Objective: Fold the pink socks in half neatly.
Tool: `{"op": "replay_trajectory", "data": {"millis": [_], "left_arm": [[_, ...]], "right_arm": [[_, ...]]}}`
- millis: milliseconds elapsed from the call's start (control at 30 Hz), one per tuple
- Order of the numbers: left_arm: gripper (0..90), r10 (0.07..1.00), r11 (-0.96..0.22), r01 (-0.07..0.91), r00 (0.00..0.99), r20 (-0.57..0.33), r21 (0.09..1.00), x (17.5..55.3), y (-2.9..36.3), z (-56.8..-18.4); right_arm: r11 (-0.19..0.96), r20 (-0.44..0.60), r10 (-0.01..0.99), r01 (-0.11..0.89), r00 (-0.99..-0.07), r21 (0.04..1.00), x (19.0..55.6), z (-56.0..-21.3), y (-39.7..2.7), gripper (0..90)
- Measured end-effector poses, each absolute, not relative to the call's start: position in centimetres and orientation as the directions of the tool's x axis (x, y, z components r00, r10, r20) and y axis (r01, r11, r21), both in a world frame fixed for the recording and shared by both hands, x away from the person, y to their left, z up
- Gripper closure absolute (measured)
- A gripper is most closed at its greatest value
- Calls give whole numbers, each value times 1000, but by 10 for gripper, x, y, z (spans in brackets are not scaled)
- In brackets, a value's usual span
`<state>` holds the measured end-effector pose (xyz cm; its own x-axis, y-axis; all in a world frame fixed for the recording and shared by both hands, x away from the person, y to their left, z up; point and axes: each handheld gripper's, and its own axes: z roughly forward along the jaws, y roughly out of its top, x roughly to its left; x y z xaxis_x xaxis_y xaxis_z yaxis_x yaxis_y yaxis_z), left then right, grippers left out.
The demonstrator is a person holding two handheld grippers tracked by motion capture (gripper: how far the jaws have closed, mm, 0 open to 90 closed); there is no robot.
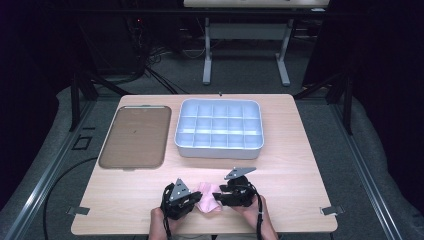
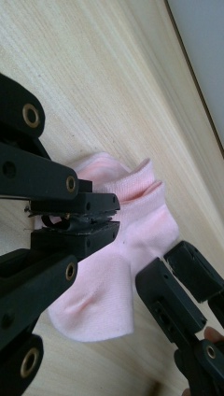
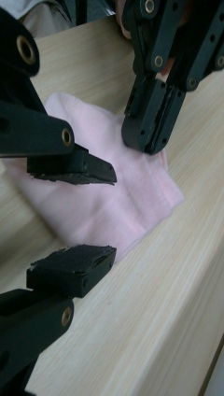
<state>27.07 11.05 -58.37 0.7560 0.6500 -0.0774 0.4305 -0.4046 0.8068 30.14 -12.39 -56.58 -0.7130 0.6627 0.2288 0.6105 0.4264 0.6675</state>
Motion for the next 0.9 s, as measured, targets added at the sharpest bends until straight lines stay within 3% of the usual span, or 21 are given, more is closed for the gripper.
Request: {"op": "replay_trajectory", "data": {"millis": [167,500,800,900], "left_arm": [[846,652,-384,434,752,-93,815,270,113,-587],[848,661,-402,414,748,-54,817,267,110,-587],[855,661,-402,417,748,-56,815,268,110,-588],[855,662,-401,418,747,-58,815,268,110,-588]], "right_arm": [[413,249,691,653,-679,635,297,-571,-133,563],[432,202,693,623,-692,652,289,-575,-124,599],[426,203,697,625,-688,654,288,-576,-119,712],[389,254,682,634,-686,668,288,-580,-122,778]]}}
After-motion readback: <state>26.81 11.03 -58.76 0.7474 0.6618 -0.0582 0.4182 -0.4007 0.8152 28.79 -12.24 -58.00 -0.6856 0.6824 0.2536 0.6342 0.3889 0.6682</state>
